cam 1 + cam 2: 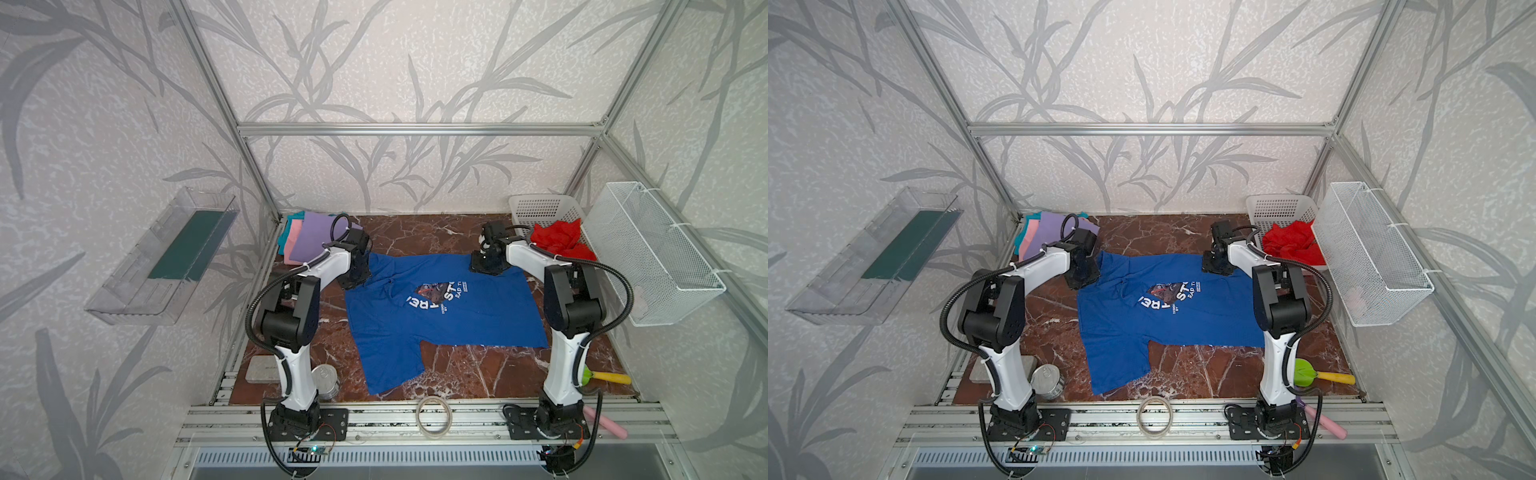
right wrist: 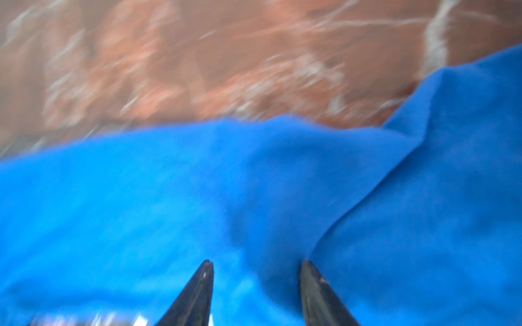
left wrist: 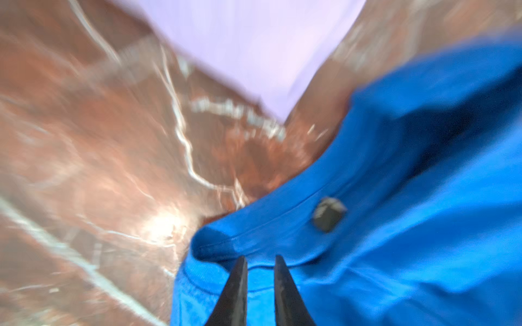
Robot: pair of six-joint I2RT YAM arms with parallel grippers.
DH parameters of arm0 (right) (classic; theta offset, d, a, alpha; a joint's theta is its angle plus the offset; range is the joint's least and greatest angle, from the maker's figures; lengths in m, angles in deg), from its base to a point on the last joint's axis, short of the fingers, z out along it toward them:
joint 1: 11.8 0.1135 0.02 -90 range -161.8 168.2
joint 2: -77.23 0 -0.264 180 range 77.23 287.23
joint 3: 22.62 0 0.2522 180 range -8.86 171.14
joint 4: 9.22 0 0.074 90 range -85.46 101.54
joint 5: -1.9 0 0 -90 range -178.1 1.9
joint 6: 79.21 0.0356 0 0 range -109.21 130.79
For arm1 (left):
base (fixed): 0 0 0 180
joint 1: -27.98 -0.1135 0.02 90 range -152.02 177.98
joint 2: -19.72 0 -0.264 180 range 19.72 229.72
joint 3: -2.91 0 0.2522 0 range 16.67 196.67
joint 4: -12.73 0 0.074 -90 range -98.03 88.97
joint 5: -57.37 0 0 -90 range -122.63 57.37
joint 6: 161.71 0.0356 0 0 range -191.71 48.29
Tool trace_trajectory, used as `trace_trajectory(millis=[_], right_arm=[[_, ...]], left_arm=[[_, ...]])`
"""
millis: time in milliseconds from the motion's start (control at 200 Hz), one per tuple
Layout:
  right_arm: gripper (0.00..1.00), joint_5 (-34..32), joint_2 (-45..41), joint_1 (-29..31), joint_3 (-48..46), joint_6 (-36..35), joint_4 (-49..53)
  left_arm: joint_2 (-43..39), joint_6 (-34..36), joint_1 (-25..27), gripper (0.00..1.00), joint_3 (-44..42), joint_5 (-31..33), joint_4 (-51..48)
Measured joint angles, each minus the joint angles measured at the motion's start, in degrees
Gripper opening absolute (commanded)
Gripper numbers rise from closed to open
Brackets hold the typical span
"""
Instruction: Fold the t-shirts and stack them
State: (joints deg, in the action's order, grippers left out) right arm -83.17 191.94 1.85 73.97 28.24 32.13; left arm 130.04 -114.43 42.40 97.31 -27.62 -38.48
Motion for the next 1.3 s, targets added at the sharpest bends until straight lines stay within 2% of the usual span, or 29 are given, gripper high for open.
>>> trace_trajectory(millis=[115,175,295,410,710,830,870,910,970,1015,1185,1300], right_arm=[[0.55,-1.55,-8.13,7.43,-3.45,-4.81,-1.36],[0.57,-1.81,-11.96,12.61,-5.07,-7.74,-3.8],[0.57,0.63,-14.4,21.0,-6.49,-12.63,-8.83],[0.57,3.82,-10.8,24.85,-5.49,-15.37,-10.49],[0.61,6.8,3.43,28.39,0.68,-17.14,-10.51],[0.62,7.13,6.78,29.38,4.09,-17.16,-10.23],[0.58,7.08,7.74,29.75,5.14,-17.29,-10.08],[0.49,6.93,8.46,30.03,5.9,-17.38,-9.94],[0.23,6.56,9.44,30.34,6.82,-17.33,-9.57],[0.13,6.21,9.81,30.47,7.1,-17.29,-9.22],[0.0,4.9,9.75,30.56,6.62,-16.94,-8.48],[0.0,4.72,7.69,30.56,3.58,-17.09,-8.07]], left_arm=[[-0.52,1.09,0.17,0.21,5.81,0.9,-0.44],[-0.48,1.64,0.22,0.24,8.66,0.39,0.2],[1.53,2.4,0.22,0.31,14.32,-1.92,1.79],[6.95,2.95,0.31,0.33,19.41,-4.22,3.91],[20.39,4.13,0.0,0.32,22.29,-7.28,4.76],[20.83,4.28,-0.59,0.2,23.15,-7.85,4.98],[20.85,4.33,-0.92,0.15,23.15,-7.98,5.03],[20.96,4.17,-1.36,0.09,23.15,-8.15,5.05],[21.27,4.13,-2.14,0.0,23.15,-8.37,5.14],[21.53,4.22,-2.75,0.0,23.39,-8.63,5.16],[22.67,4.31,-4.68,0.0,25.55,-8.76,4.79],[23.3,4.63,-5.46,0.0,26.64,-8.72,4.61]])
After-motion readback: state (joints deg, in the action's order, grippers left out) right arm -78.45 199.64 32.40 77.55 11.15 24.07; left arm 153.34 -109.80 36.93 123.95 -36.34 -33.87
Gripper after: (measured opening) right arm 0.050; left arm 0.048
